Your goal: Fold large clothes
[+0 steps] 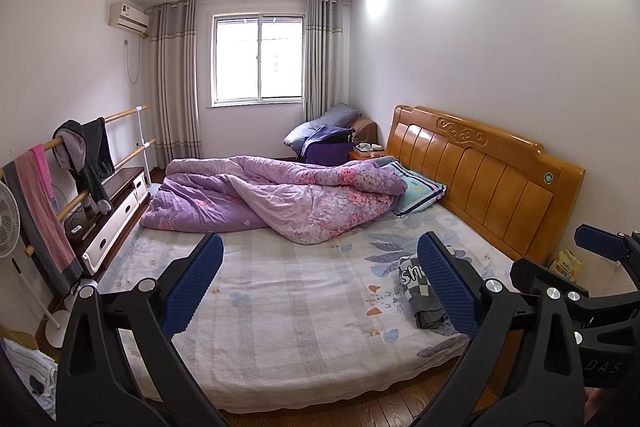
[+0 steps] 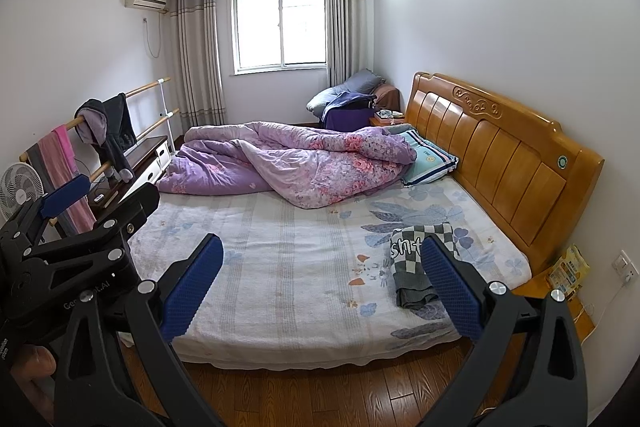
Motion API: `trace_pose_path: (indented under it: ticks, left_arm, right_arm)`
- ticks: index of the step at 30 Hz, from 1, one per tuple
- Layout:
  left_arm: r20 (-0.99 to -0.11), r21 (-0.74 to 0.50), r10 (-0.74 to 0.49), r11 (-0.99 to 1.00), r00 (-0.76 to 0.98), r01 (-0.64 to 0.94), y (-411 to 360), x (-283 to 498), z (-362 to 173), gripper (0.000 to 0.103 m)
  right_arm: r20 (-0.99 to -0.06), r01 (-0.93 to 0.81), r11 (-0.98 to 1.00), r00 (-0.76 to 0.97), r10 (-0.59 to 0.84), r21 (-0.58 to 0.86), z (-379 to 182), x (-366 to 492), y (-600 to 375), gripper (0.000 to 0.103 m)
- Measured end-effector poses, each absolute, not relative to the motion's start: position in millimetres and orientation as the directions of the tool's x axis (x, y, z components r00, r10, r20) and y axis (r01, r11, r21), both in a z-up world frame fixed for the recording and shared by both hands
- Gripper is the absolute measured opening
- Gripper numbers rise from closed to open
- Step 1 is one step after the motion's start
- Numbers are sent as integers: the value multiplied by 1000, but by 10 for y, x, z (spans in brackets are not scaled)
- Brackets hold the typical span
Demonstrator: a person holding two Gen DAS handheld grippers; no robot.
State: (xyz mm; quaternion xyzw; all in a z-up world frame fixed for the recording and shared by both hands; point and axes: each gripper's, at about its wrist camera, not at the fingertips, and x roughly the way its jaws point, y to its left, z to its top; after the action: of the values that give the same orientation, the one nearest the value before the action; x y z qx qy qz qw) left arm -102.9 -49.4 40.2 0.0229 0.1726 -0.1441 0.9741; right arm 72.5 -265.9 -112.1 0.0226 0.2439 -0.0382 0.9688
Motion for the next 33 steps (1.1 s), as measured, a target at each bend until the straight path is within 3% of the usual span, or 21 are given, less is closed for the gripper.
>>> trace_pose_path:
  ticks: [33]
  left_arm:
    - [-346,-4,-271,958,898,288,-527,-988,418,98]
  right_arm:
    - [-481,87,996,874,-65,24,-1126,765,-2689,95]
